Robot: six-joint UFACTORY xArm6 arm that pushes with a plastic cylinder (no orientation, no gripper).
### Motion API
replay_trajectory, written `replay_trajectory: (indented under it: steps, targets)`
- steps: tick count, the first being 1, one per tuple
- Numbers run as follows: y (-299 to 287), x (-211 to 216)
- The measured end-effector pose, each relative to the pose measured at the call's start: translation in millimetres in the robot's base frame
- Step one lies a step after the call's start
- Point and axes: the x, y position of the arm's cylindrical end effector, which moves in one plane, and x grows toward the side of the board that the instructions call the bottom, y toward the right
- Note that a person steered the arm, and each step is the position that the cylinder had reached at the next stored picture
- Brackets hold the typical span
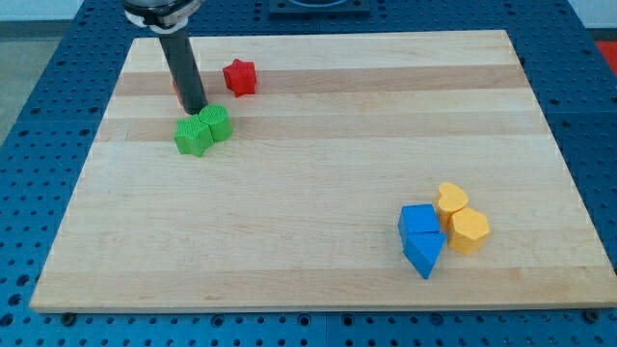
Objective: Separate the green blocks from red blocks
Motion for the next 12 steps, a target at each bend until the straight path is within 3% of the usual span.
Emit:
replay_trajectory:
  steps: [3,5,10,12]
  targets:
    - [-48.0,0.0]
    - [-47.2,-18.4]
    - [18.1,-33.5]
    - [62.4,2.3]
